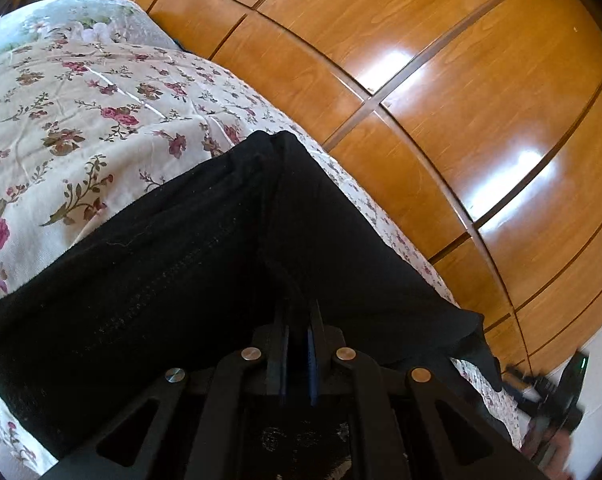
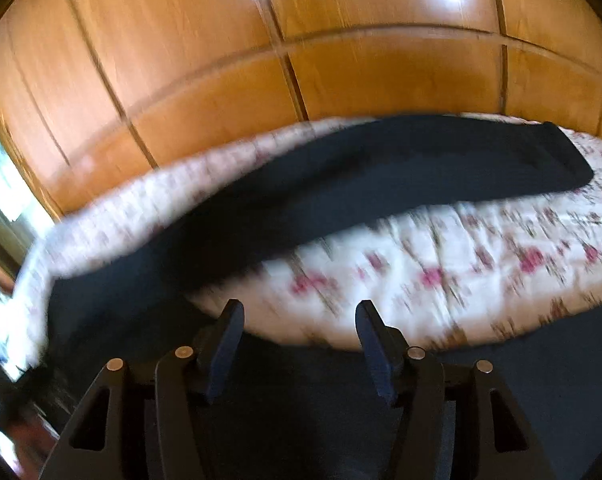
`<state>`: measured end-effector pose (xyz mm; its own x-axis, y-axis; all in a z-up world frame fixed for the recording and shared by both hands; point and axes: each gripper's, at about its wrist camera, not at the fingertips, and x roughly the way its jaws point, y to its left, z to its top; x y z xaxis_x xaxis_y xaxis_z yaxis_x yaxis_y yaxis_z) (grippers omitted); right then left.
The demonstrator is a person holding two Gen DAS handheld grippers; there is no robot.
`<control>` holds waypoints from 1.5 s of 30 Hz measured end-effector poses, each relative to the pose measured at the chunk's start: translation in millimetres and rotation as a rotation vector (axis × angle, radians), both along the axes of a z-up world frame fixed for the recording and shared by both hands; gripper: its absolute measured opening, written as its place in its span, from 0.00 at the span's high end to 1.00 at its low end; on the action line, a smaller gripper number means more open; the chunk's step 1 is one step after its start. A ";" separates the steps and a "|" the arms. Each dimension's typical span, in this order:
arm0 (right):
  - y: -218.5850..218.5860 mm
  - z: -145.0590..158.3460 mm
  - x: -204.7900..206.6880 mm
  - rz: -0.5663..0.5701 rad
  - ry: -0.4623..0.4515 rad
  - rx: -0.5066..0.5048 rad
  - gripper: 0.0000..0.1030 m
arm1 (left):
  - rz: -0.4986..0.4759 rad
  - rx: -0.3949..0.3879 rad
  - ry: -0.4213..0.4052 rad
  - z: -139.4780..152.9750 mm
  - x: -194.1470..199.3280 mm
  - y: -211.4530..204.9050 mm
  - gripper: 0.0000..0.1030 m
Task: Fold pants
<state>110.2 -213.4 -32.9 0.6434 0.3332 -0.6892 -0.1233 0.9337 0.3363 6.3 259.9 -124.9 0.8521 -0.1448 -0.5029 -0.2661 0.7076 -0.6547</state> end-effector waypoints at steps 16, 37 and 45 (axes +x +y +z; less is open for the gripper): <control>37.7 -19.9 129.0 -0.220 0.301 0.130 0.38 | -0.026 0.110 -0.037 1.6 -12.7 -10.6 0.92; 6.4 49.2 -53.0 0.032 -0.109 0.309 0.89 | 0.032 -0.288 -0.298 74.4 -50.4 70.7 0.93; 18.1 -16.2 -128.4 0.049 -0.033 0.281 0.89 | 0.104 -0.314 -0.157 24.0 -94.5 85.3 0.93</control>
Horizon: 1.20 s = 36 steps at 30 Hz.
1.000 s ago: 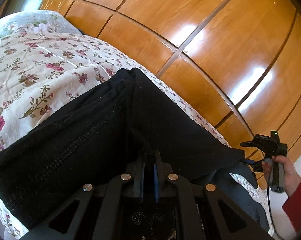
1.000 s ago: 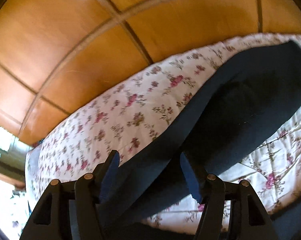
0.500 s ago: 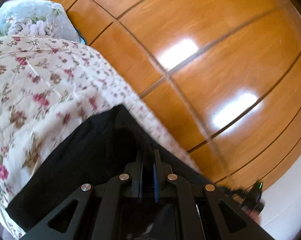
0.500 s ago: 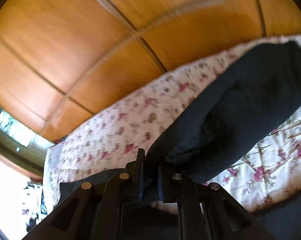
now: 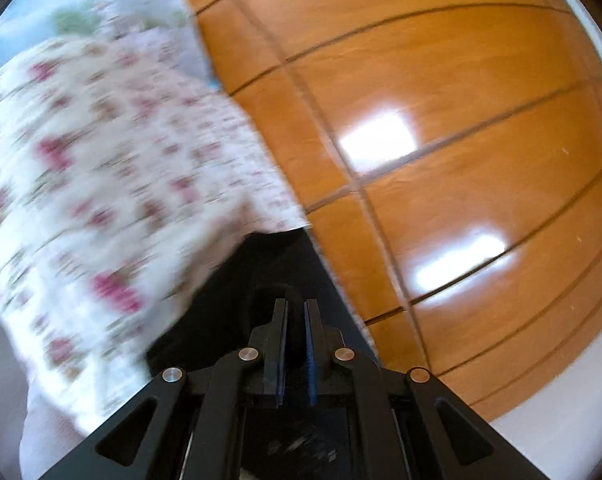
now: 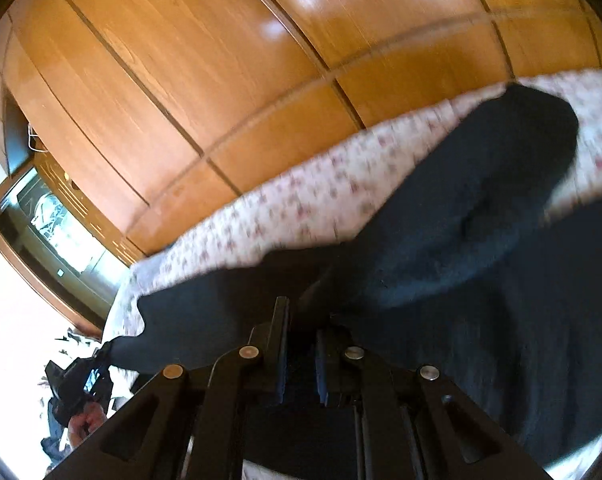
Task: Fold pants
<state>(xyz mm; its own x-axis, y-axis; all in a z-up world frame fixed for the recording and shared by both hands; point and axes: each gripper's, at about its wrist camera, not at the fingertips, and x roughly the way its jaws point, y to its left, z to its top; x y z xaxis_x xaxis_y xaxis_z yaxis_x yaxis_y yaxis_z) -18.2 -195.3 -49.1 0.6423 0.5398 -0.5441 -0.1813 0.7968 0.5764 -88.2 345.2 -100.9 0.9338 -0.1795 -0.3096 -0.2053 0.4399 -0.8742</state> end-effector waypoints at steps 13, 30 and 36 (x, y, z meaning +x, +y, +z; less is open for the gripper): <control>0.0 -47.4 -4.2 -0.011 0.093 0.003 0.89 | -0.105 -0.142 0.061 -36.0 -22.7 -22.9 0.63; 3.5 -32.9 -4.2 -0.004 0.093 0.003 0.89 | -0.078 -0.072 0.225 -1.9 -15.8 -36.1 0.63; 4.2 -34.1 -2.0 -0.011 0.097 0.017 0.89 | -0.110 -0.126 0.276 -19.2 0.5 -47.2 0.56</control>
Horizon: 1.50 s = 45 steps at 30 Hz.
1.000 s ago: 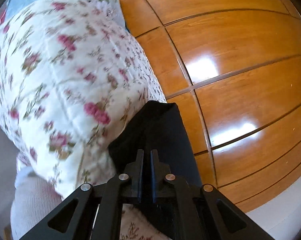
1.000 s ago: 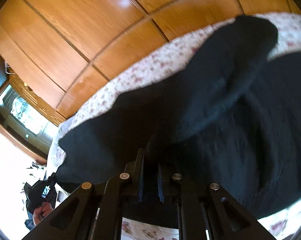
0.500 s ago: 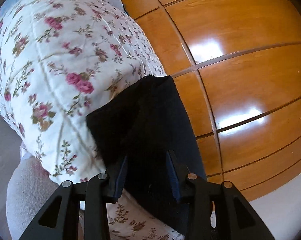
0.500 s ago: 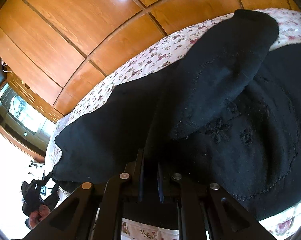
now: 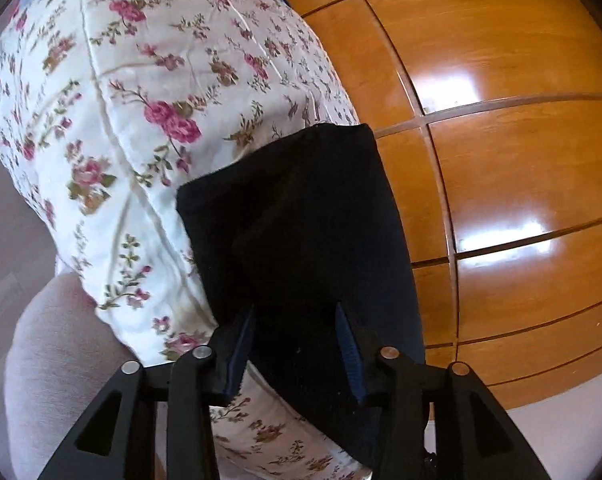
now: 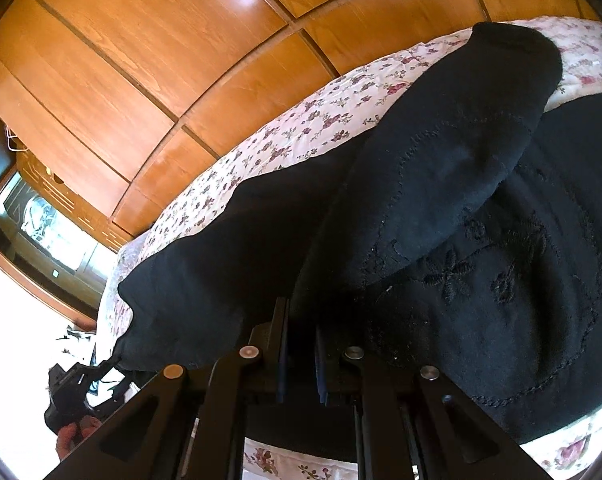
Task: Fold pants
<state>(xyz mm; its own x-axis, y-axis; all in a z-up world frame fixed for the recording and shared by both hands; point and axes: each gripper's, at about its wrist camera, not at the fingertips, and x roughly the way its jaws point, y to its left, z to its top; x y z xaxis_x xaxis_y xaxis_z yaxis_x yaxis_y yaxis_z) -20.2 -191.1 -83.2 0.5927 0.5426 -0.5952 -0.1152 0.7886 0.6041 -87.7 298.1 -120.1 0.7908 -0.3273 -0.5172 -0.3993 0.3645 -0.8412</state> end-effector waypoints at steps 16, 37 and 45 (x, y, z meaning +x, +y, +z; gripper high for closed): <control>8.7 49.9 -13.4 0.029 -0.142 0.003 0.89 | -0.014 0.105 -0.240 73.5 12.1 24.1 0.93; 6.3 3.1 -41.1 0.086 -0.042 -0.080 0.75 | 0.189 0.334 -0.063 53.2 -33.6 0.7 0.78; -59.7 32.0 -39.5 -0.128 -0.126 -0.180 0.51 | 0.232 0.494 -0.176 103.9 -25.1 -20.5 0.72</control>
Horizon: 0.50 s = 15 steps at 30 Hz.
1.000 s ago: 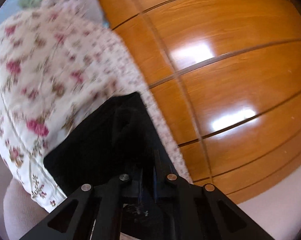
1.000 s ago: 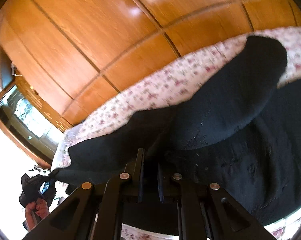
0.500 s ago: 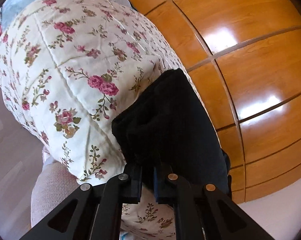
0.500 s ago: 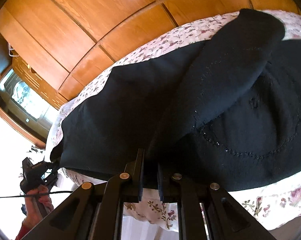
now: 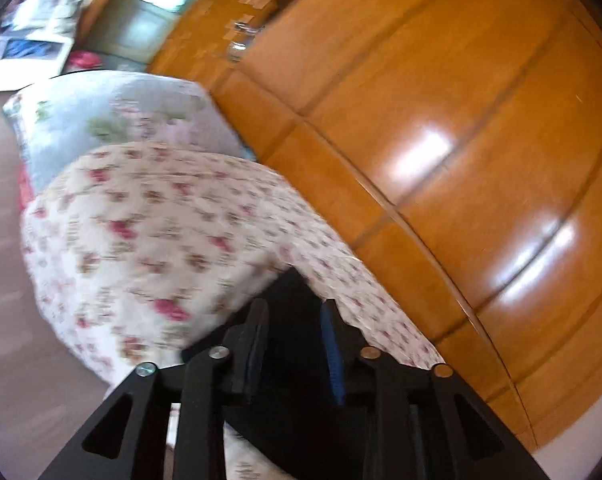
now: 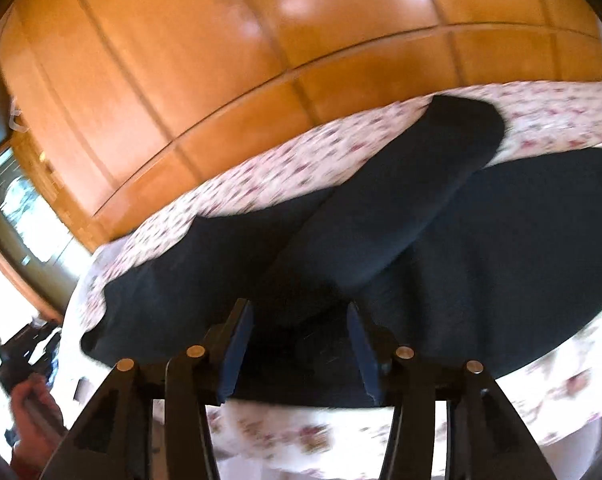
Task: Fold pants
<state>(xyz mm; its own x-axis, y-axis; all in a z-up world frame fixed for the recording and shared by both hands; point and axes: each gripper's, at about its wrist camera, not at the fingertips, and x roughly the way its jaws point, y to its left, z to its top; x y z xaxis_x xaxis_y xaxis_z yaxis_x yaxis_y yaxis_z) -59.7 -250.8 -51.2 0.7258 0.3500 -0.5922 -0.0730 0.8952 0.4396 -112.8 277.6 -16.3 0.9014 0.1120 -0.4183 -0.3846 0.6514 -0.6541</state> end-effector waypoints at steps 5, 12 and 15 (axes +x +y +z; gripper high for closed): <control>-25.2 11.8 45.6 -0.094 0.056 -0.009 0.51 | -0.282 -0.006 0.107 -14.4 65.1 -49.0 0.72; 10.1 31.8 140.7 -0.088 0.133 -0.271 0.30 | -0.574 0.010 0.264 -54.6 110.7 -132.2 0.72; 26.8 19.0 182.5 -0.078 0.191 -0.353 0.30 | -0.620 0.051 0.282 -60.4 108.0 -152.8 0.72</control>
